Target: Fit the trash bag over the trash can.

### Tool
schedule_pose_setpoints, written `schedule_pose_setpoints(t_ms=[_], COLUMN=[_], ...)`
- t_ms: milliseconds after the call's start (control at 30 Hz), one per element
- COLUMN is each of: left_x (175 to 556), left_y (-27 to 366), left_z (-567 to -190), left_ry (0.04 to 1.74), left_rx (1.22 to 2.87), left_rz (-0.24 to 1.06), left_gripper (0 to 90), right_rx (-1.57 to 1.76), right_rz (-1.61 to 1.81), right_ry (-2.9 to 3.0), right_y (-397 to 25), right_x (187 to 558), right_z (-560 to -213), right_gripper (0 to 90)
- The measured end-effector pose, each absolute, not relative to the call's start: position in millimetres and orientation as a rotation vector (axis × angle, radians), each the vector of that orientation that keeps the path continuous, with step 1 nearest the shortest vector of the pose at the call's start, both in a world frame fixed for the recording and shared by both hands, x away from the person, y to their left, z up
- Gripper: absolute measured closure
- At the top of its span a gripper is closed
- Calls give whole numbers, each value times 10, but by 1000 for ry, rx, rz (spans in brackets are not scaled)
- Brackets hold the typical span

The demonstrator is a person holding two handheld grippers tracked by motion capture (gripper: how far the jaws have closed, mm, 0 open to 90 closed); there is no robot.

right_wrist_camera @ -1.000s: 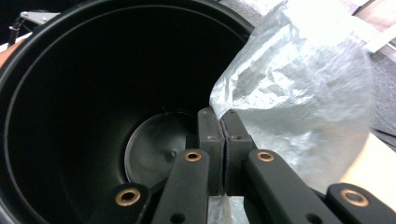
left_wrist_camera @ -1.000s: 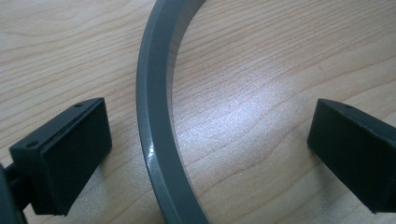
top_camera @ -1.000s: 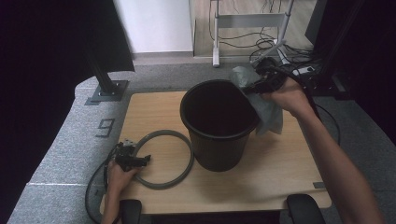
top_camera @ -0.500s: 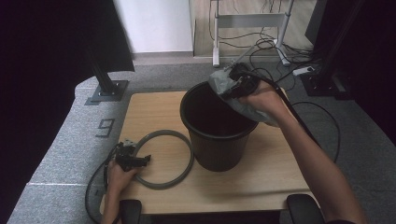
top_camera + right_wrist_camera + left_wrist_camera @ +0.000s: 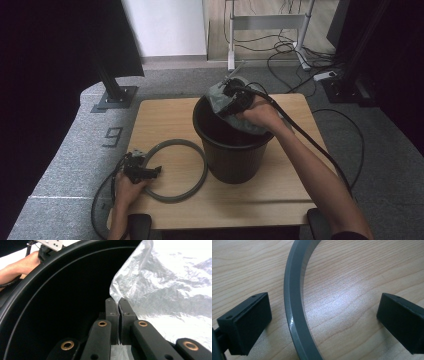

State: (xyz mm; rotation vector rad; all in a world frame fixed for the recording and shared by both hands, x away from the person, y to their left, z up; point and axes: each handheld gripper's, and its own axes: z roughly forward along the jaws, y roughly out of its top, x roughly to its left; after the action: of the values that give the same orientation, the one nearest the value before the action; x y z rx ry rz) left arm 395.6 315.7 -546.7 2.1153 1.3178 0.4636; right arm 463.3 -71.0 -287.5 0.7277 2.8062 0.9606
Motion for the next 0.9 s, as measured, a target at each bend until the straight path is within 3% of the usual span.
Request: schedule_pose_setpoints(t_ms=[433,500,600,700,900], left_x=[3956,3956,3957,3957,3956], left_y=[3156,3156,3157,3157,3156], left_z=[-5468,-5468,-5467,-5468,-5468], left_ry=[1318,1318,1318,1318,1318], left_rx=[2115,2115,2115,2115,2115], left_rz=[464,464,463,464,464], left_gripper=[0,0,0,0,0], right_rx=[663,641,636,649,699], right_rz=[883,881,917,977,938], right_ry=[2928,2933,2907,2875,2777], right_y=[-391,-385,-416,-473,-676], right_x=[4626,4620,4632,4650,4711], right_z=[-3224,-3231,-3182,-3099,-2951], right_gripper=[852,785,589,484,415])
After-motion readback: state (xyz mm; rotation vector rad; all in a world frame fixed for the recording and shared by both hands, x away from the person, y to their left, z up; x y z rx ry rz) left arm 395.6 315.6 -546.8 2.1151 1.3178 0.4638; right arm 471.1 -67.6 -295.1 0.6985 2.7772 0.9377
